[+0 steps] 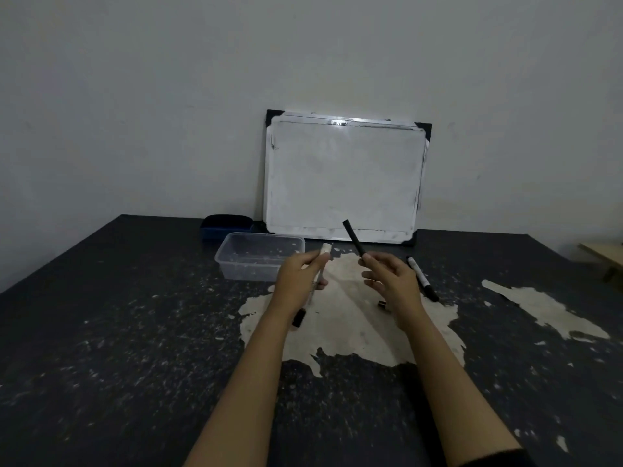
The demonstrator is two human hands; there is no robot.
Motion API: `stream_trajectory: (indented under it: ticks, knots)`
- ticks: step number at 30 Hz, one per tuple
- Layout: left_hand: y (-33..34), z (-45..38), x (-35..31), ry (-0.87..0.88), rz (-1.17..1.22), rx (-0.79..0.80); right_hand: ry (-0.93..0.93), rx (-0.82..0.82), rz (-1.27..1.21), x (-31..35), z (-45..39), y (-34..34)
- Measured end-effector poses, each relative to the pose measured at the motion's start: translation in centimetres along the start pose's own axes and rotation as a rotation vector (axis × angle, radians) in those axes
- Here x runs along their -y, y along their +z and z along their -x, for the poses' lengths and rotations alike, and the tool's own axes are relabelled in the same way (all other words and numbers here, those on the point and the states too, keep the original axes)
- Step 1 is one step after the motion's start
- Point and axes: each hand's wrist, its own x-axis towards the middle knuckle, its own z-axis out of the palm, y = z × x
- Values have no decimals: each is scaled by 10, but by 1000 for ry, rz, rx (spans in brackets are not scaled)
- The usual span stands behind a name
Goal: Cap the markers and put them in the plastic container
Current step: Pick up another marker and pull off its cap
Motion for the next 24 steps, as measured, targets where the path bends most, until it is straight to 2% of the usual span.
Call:
stream_trajectory:
  ticks: [5, 14, 18, 21, 24]
  knots:
    - [2, 0, 2, 27, 27, -24, -60, -4, -129, 7, 1, -5]
    - [-4, 0, 7, 140, -93, -14, -214, -44, 236, 7, 3, -12]
    - [-11, -3, 11, 135, -240, 63, -300, -30, 340, 6, 1, -17]
    - [-13, -4, 13, 80, -312, 137, -297, -29, 315, 8, -1, -21]
    - [-11, -1, 12, 62, -267, 175, -284, -19, 230, 10, 0, -21]
